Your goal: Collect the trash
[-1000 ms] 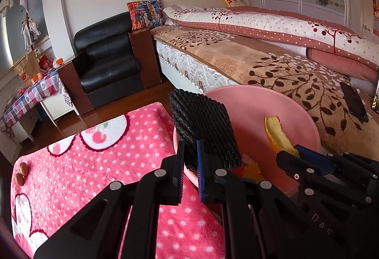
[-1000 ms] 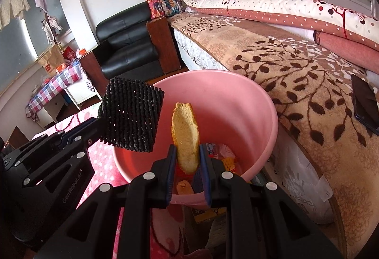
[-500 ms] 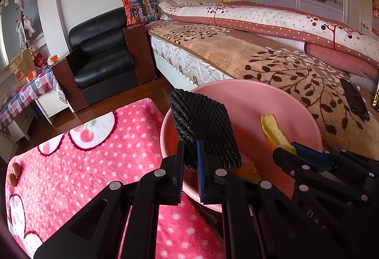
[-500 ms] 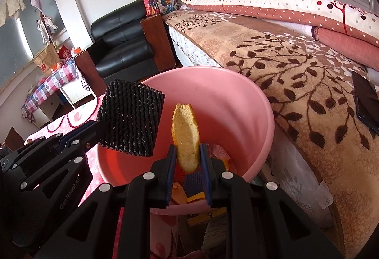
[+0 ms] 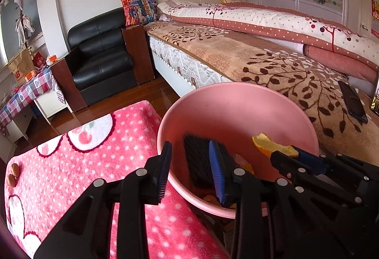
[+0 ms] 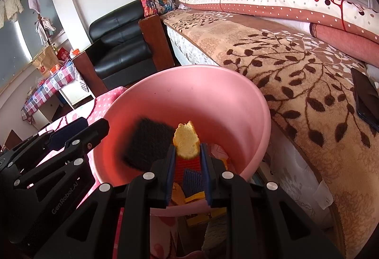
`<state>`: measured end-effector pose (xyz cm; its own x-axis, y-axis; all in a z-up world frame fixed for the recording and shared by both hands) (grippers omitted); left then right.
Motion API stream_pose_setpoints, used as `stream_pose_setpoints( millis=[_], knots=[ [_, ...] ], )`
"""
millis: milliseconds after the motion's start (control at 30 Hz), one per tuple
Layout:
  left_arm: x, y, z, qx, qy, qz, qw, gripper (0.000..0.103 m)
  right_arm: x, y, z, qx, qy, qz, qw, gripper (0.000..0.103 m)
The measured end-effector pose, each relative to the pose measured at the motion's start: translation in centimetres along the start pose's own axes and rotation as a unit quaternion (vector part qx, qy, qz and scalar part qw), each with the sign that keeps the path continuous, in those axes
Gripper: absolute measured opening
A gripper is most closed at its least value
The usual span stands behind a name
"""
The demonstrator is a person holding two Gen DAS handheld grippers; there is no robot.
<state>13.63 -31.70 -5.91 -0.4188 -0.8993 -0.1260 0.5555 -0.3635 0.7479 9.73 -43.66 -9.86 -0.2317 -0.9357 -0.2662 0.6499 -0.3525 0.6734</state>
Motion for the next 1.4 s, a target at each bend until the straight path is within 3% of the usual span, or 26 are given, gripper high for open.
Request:
stream_pose_setpoints(
  millis=[200, 267, 300, 700, 800, 1400],
  knots=[
    [-0.1, 0.0, 0.5, 0.003, -0.001, 0.002, 1.0, 0.033, 0.0, -0.1, 0.3, 0.005, -0.001, -0.002, 1.0, 0.023],
    [-0.2, 0.1, 0.7, 0.006, 0.0, 0.002, 1.0, 0.033, 0.0, -0.1, 0.6, 0.011, -0.003, -0.004, 1.0, 0.036],
    [-0.2, 0.1, 0.8, 0.007, 0.0, 0.003, 1.0, 0.033, 0.0, 0.0, 0.7, 0.014, -0.004, -0.004, 1.0, 0.037],
    [-0.8, 0.2, 2.7, 0.023, 0.0, 0.012, 0.9997, 0.033, -0.3, -0.3, 2.7, 0.023, 0.003, -0.006, 1.0, 0.038],
    [-1.0, 0.1, 3.6, 0.03, 0.0, 0.015, 0.9994, 0.033, -0.8, -0.5, 3.5, 0.028, 0.007, -0.004, 1.0, 0.043],
    [-4.0, -1.3, 9.8, 0.069, 0.015, 0.045, 0.9965, 0.033, -5.8, -3.4, 8.4, 0.049, 0.042, 0.026, 0.998, 0.051]
  ],
)
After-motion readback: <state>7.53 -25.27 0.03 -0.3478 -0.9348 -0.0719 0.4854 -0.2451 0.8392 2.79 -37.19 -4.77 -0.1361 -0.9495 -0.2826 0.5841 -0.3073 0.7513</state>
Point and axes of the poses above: each gripper's, at about its wrist camera, not at the fingertips, and z roughly against the way its jaws point, x to its right, y to its top, the point moved 3 cm from there along -z, roughly the way its jaws point, and after that the axes turned 1 degree about -z, right-handed, at the moved point
